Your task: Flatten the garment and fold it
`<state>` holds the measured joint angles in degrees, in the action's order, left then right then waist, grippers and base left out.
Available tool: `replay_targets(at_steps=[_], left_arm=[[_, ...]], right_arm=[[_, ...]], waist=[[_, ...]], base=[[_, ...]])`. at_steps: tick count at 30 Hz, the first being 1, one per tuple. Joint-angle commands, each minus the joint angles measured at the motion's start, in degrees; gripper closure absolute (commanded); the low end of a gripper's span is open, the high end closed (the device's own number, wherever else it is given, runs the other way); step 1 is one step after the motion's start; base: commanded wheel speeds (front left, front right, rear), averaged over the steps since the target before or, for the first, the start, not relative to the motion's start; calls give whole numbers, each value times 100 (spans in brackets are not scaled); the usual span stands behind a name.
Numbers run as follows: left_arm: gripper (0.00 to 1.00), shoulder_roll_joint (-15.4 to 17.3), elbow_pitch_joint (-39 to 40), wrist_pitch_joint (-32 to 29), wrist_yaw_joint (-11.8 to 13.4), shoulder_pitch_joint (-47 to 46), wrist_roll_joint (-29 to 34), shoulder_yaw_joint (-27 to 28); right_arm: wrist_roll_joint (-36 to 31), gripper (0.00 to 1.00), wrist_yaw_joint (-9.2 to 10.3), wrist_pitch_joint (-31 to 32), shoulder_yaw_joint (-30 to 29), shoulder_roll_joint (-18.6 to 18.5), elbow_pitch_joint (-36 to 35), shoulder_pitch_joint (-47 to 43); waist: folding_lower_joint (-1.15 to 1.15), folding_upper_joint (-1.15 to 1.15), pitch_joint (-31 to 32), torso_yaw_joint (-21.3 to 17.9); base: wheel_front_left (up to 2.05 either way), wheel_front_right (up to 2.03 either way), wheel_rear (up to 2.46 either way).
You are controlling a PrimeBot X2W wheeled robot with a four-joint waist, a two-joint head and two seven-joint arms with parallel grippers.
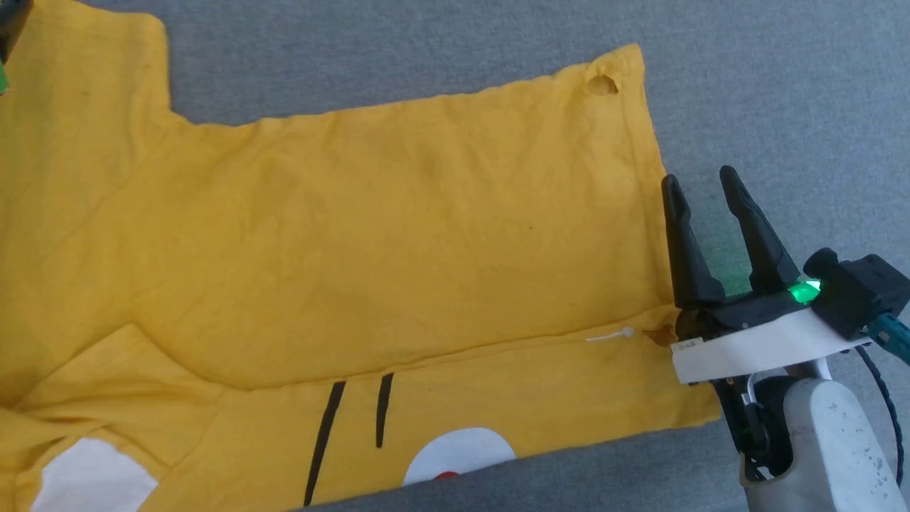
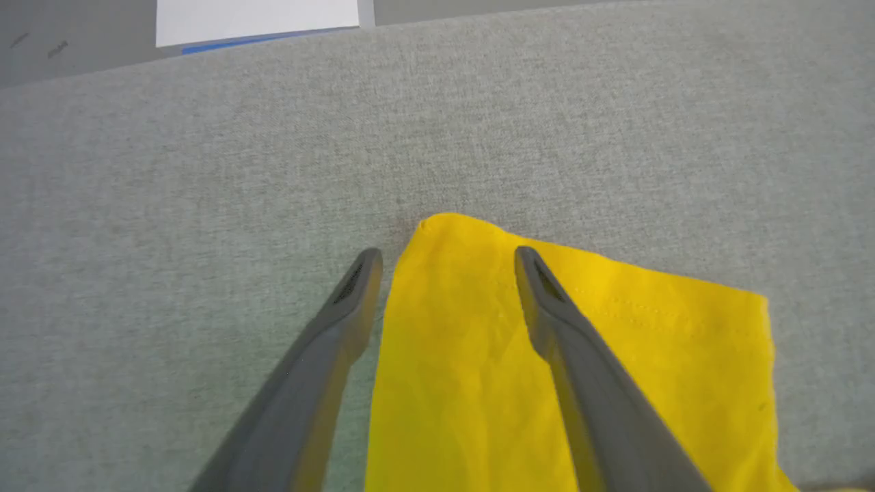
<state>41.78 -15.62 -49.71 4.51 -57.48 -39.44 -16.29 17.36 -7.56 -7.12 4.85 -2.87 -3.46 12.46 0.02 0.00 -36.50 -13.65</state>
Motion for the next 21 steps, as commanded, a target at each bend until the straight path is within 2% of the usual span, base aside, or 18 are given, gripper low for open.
replay_targets(at_steps=[1,4,5,6,7,10,12,15,16,21], left_arm=[[0,66,72,-120,135,61,-79,37],[0,183,228,-444,372,193,-23,-8],[9,198,278,-521,420,232,-38,-7],[75,218,355,-572,459,273,-48,-5],[100,247,415,-599,469,303,-37,-15],[100,284,567,-651,465,387,-82,-16],[100,285,645,-569,436,447,-97,-16],[100,263,629,-517,402,467,-116,-28],[100,233,596,-466,358,471,-131,-52],[100,175,557,-364,303,461,-140,-89]], right_arm=[[72,0,8,-67,21,0,35,121],[159,0,8,-108,51,0,131,191],[160,0,8,-113,66,0,156,219],[159,0,8,-114,88,0,180,258],[146,0,8,-108,112,0,196,296],[21,0,8,-82,152,0,207,498],[-304,0,8,40,73,0,117,1047],[-417,0,8,523,-1,0,138,1607],[-432,0,8,1520,-25,0,383,2231],[-509,0,8,3572,21,0,1085,3005]], waist=[[-2,0,-351,-269],[-2,0,-394,-262],[-2,0,-402,-257],[-2,0,-410,-250],[-2,0,-414,-243],[-2,0,-410,-219],[-2,0,-379,-185],[-2,0,-339,-160],[-2,0,-300,-130],[-2,0,-279,-59]], base=[[0,0,0],[0,0,0],[0,0,0],[0,0,0],[0,0,0],[0,0,0],[0,0,0],[0,0,0],[0,0,0],[0,0,0]])
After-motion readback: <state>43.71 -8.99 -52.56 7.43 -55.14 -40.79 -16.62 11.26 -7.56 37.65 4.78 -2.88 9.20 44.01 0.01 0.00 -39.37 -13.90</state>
